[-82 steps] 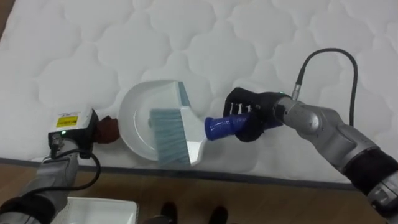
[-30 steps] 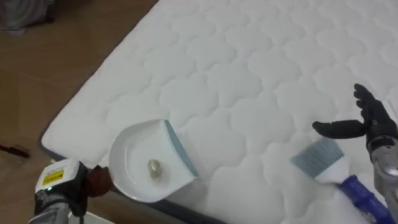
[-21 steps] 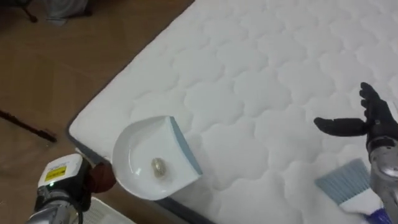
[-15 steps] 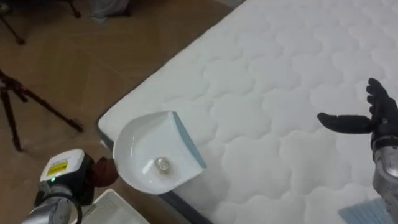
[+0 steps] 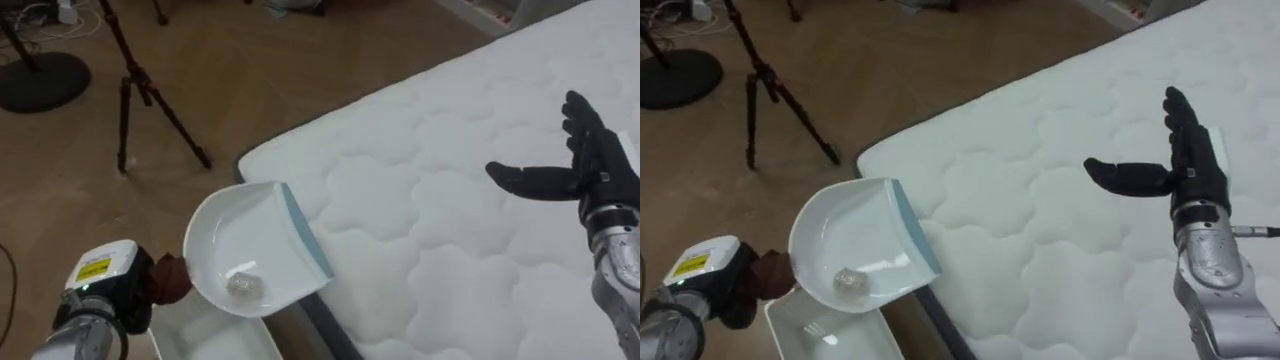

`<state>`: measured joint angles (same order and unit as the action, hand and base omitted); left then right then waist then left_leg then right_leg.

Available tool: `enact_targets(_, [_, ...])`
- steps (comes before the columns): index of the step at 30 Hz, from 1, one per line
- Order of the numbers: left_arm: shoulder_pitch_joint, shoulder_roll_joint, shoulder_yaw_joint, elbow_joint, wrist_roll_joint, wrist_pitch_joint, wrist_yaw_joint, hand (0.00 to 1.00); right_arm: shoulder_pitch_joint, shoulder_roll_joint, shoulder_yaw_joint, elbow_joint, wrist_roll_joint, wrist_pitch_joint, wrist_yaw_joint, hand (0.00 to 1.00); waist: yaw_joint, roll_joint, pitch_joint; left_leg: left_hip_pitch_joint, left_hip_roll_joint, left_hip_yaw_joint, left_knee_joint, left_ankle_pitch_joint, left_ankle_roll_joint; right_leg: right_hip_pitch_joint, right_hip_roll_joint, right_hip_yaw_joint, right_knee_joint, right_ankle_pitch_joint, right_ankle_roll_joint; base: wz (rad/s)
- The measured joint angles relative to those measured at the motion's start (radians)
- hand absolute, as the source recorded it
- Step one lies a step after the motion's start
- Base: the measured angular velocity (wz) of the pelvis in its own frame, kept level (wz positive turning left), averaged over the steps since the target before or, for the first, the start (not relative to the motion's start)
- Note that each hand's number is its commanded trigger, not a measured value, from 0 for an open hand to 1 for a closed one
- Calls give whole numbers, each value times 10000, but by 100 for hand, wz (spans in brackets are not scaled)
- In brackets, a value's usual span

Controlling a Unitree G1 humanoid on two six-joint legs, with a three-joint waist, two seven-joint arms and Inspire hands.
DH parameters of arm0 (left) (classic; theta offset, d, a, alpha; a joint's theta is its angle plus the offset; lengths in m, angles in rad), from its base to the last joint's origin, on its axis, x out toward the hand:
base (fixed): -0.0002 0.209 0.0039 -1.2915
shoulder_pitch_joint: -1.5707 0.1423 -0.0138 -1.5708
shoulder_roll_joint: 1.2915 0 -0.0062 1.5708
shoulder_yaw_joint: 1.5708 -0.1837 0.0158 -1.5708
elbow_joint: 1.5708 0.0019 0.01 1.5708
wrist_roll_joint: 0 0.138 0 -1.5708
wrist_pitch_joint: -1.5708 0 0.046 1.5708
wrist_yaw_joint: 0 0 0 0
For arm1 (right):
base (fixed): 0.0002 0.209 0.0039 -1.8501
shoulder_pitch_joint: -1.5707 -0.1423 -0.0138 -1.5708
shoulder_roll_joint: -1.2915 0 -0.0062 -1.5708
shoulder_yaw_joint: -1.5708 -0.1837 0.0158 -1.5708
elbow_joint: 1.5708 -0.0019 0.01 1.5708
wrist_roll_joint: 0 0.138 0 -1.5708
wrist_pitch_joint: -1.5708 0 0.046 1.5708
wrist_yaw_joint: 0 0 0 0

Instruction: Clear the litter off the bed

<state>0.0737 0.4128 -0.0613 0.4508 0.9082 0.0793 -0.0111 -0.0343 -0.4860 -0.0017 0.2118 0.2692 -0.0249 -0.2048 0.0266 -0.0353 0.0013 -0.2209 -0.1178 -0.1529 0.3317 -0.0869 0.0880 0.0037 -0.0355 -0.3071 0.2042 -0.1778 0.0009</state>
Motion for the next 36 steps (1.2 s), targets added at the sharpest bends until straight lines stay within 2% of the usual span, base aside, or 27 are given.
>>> enact_targets(1, [1, -14, 0, -1, -4, 8, -1, 100, 0, 37, 0, 0, 3, 6, 0, 0, -5, 22, 9, -65, -5, -4, 34, -1, 1, 31, -51, -144, -11, 2, 4, 53])
enact_targets(2, [3, -37, -3, 0, -8, 26, -7, 100, 2, 125, 2, 1, 108, 6, -2, 0, -159, 78, 43, -161, 31, 223, 124, -10, 19, 179, -136, -603, -70, 2, 31, 73])
enact_targets(3, [4, -72, -21, 1, -6, 29, -14, 100, 15, 176, 4, 6, 256, 6, -6, 0, -279, 110, 63, -185, 102, 611, 145, -40, 69, 314, -186, -865, -73, -38, 36, 73])
enact_targets(4, [4, -93, -34, -1, -5, 27, -14, 100, 16, 181, 4, 10, 335, 6, -14, 0, -308, 123, 66, -187, 124, 744, 149, -66, 113, 336, -207, -906, -42, -81, 65, 47])
enact_targets(6, [2, -84, -39, -2, -18, 25, -9, 100, 16, 198, 21, 28, 398, 2, -35, 0, -253, 171, 80, -161, -54, 473, 136, -77, 230, 337, -217, -1050, -3, -94, 190, 29])
enact_targets(10, [4, -54, -38, -38, 11, 22, -9, 100, 174, 206, 27, 25, 369, 3, -39, 0, -193, 197, 74, -152, -302, 21, 124, -55, 395, 285, -310, -998, 245, -118, 261, 32])
enact_targets(13, [4, 2, -30, -284, 38, 17, -10, 100, 227, 277, 27, 24, 310, 7, -29, 0, -163, 214, 75, -170, -416, -280, 155, -48, 448, 62, -328, -500, 642, -156, 240, 31])
enact_targets(16, [4, 5, -36, -506, 35, -53, -38, 100, 223, 413, 110, 116, 279, 5, -104, 0, 13, 214, 75, -144, -563, -370, 333, -102, 559, -10, -521, -358, 1293, -374, 394, 18])
enact_targets(17, [3, 4, -38, -613, 32, -61, -58, 100, 224, 519, 119, 204, 193, 6, -124, 0, 31, 240, 92, -137, -643, -466, 462, -143, 614, -238, -623, -327, 1806, -503, 370, 22])
enact_targets(19, [-9, 2, -57, -648, -27, -79, -57, 100, 219, 661, 158, 333, 168, 7, -142, 0, 35, 296, 113, -72, -816, -792, 496, -150, 759, -682, -675, 313, 2558, -769, 396, 25])
enact_targets(21, [-9, 58, -62, -647, -20, -73, -89, 100, 230, 1025, 218, 735, 103, 21, -209, 0, 48, 345, 153, 145, -913, -1236, 470, -49, 785, -1298, -361, 981, 3278, -858, 435, 31])
enact_targets(23, [-43, 90, -61, -657, -26, -100, -90, 100, 247, 1212, 243, 834, 80, 33, -383, 0, -27, 419, 203, 239, -1014, -1602, 475, -50, 786, -1701, -151, 1375, 3255, -881, 383, 58])
enact_targets(26, [-88, 190, -62, -650, -42, -221, -92, 100, 247, 1216, 214, 891, -67, 32, -544, 0, -467, 484, 223, 284, -1335, -2629, 490, 51, 652, -2356, 204, 2015, 2804, -682, 229, 87])
enact_targets(27, [-86, 247, -75, -649, -40, -221, -118, 100, 266, 1216, 210, 927, -101, 32, -601, 0, -594, 442, 209, 328, -1408, -2793, 498, 148, 520, -2465, 259, 2257, 2537, -491, 206, 90])
enact_targets(28, [-87, 277, -79, -648, -39, -220, -144, 100, 264, 1216, 209, 914, -114, 32, -626, 0, -632, 422, 205, 331, -1429, -2783, 526, 158, 505, -2479, 240, 2289, 2391, -373, 217, 71])
enact_targets(31, [-87, 373, -58, -653, -15, -220, -208, 100, 202, 1214, 189, 871, -478, -19, -623, 0, -552, 323, 146, 387, -1691, -3007, 637, 37, 611, -2401, 235, 2534, 1771, 207, 103, 42])
enact_targets(32, [-78, 392, 11, -653, -5, -219, -215, 100, 192, 1215, 186, 799, -501, -27, -621, 0, -504, 225, 125, 338, -1816, -2982, 662, -58, 568, -2222, 179, 2507, 1608, 592, 90, 17])
enact_targets(33, [-62, 350, 101, -638, 2, -188, -233, 100, 95, 1184, 184, 768, -510, -62, -617, 0, -443, 312, 115, 210, -1809, -2932, 846, -256, 418, -2080, 183, 2483, 1455, 821, 74, 11])
enact_targets(34, [-63, 404, 110, -643, 1, -191, -246, 100, 51, 1192, 189, 747, -510, -82, -621, 0, -451, 341, 125, 146, -1763, -2862, 926, -380, 209, -2026, 185, 2424, 1344, 822, 51, 8])
enact_targets(35, [-69, 474, 162, -675, 6, -192, -262, 100, 55, 1189, 194, 700, -485, -86, -607, 0, -507, 343, 121, 26, -1524, -2302, 946, -564, -108, -1936, 183, 2276, 1223, 789, -11, 33])
enact_targets(36, [-99, 494, 193, -675, 14, -170, -259, 100, 59, 1182, 190, 686, -471, -86, -620, 0, -589, 363, 123, -182, -903, -568, 969, -825, -467, -1824, 163, 2013, 1229, 669, -84, 45])
